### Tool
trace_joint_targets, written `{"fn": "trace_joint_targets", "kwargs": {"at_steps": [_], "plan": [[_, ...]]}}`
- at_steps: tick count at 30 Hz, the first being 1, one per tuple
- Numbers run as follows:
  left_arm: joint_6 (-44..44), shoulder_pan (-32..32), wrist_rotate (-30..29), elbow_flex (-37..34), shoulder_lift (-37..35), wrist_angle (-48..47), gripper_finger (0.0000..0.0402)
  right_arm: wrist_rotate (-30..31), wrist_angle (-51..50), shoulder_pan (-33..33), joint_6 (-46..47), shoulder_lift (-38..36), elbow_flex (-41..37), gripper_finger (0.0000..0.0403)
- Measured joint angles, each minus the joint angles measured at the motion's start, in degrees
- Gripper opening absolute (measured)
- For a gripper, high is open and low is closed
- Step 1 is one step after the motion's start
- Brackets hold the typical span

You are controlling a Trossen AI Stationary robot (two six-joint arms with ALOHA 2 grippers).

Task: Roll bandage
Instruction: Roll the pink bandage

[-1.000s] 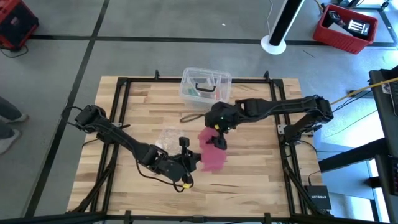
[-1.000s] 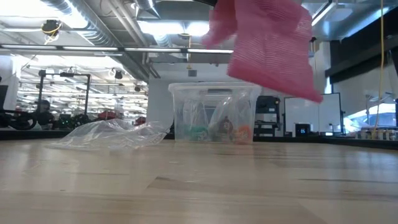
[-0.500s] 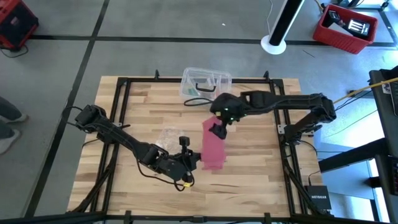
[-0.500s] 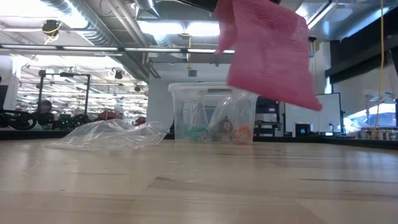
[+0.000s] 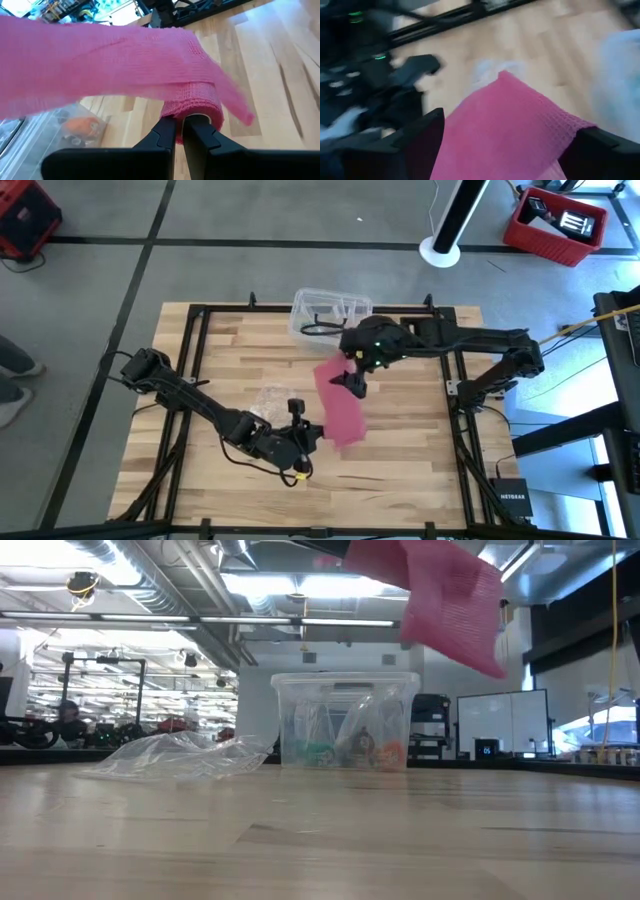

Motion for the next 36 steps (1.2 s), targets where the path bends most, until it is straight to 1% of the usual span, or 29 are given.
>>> {"fn": "trace_joint_targets", "kwargs": {"at_steps": [2,3,4,7,8,10,12,15,17,19,20,21,22,23,25,28,29,32,36], "plan": [[0.5,0.0,0.0,0.0,0.0,0.0,0.0013,-5.6,0.0,0.0,0.0,1.0,0.0,0.0337],[0.5,0.0,0.1,0.0,0.0,0.0,0.0013,-7.0,-1.0,0.0,0.0,1.2,0.2,0.0337],[0.5,0.0,0.1,0.0,0.0,-0.1,0.0013,-7.2,-2.6,0.1,0.0,1.2,0.5,0.0337],[0.7,0.0,1.0,0.0,0.0,0.0,0.0013,-5.1,-8.3,0.1,0.0,0.9,2.1,0.0337],[1.2,0.0,2.9,0.0,0.0,0.0,0.0013,-5.1,-9.0,0.0,0.0,0.9,2.3,0.0337],[1.8,0.2,8.1,0.0,0.0,0.0,0.0013,-8.7,-7.9,-0.1,-0.1,0.9,2.6,0.0337],[0.7,0.7,11.8,0.0,0.2,0.0,0.0013,-11.4,-8.2,0.0,0.0,0.9,3.1,0.0337],[-1.5,1.2,14.1,-0.5,0.7,0.7,0.0013,-10.3,-11.8,0.2,0.0,0.7,4.1,0.0337],[-2.2,1.7,14.9,-2.1,0.8,3.7,0.0013,-5.6,-13.6,0.1,0.0,0.5,4.9,0.0337],[-3.3,2.1,15.0,-3.8,0.8,6.5,0.0013,2.6,-15.4,0.0,0.0,0.5,5.0,0.0337],[-3.4,2.4,14.9,-4.6,0.8,7.9,0.0013,5.6,-15.8,0.0,0.0,0.7,4.7,0.0337],[-3.5,2.6,15.0,-5.5,0.8,10.1,0.0013,6.4,-15.5,0.0,0.0,1.1,4.3,0.0337],[-3.4,2.7,14.9,-6.3,0.8,12.0,0.0013,5.1,-15.2,0.0,-0.2,1.4,3.9,0.0337],[-3.5,2.8,14.7,-7.1,0.8,13.8,0.0013,2.2,-15.0,0.4,-0.9,1.8,3.2,0.0337],[-3.5,3.1,13.9,-8.9,0.8,17.8,0.0013,-1.9,-12.0,1.5,-2.3,2.3,2.0,0.0337],[-3.4,3.1,12.4,-9.7,0.9,20.2,0.0013,-3.0,-10.1,3.1,-3.0,3.1,1.6,0.0337],[-3.5,3.1,11.6,-9.7,0.9,20.1,0.0013,-3.0,-11.3,3.3,-3.0,3.3,1.6,0.0337],[-3.7,3.1,10.0,-9.7,0.9,19.8,0.0013,-4.4,-19.4,3.4,-4.0,3.5,1.8,0.0337],[-3.9,3.1,9.6,-9.7,0.9,19.7,0.0013,-5.0,-30.3,3.5,-5.1,2.5,5.2,0.0337]]}}
